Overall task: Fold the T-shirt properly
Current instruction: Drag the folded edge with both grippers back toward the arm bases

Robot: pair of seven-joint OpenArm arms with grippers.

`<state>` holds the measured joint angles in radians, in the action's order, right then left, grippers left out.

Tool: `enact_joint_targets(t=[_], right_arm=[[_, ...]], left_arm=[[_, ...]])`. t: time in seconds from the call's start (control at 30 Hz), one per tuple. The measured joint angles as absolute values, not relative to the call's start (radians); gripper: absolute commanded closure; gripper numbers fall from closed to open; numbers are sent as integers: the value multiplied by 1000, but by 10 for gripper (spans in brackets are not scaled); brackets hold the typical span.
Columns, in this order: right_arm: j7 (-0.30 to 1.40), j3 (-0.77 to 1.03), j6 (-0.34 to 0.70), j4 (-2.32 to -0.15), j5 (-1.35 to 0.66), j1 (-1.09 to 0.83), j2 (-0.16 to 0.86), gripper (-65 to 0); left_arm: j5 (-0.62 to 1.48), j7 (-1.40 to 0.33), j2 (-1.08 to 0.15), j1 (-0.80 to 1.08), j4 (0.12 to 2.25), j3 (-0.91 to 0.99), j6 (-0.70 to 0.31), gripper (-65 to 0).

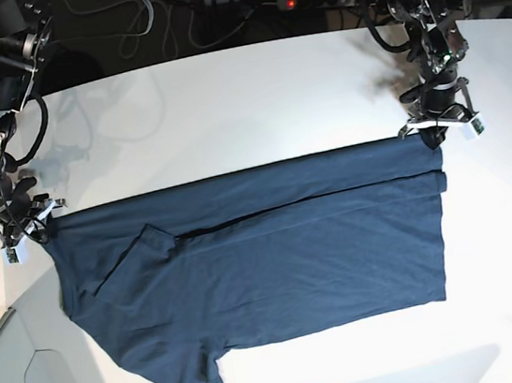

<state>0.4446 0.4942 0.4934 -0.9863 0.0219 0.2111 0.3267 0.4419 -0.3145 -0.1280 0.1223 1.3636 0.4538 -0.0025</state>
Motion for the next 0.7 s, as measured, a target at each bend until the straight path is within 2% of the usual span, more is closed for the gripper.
enact_joint_targets(t=[0.03, 0.2, 0.37, 0.5, 0.7], right_arm=[[445, 492, 493, -986, 21, 210, 326, 0], [468, 490, 494, -1010, 27, 207, 326, 0], [624, 488, 496, -1195, 52, 169, 321, -1], [678, 488, 496, -1357, 43, 191, 321, -1], [736, 381, 496, -1411, 48, 280, 327, -1]], left_arm=[[442, -315, -128, 122, 1364, 454, -3, 0], [437, -344, -130, 136, 1401, 451, 0, 0], [431, -384, -130, 144, 1489, 452, 8, 0], [430, -377, -136, 121, 1572, 446, 0, 0], [424, -381, -147, 19, 1591, 447, 6, 0]])
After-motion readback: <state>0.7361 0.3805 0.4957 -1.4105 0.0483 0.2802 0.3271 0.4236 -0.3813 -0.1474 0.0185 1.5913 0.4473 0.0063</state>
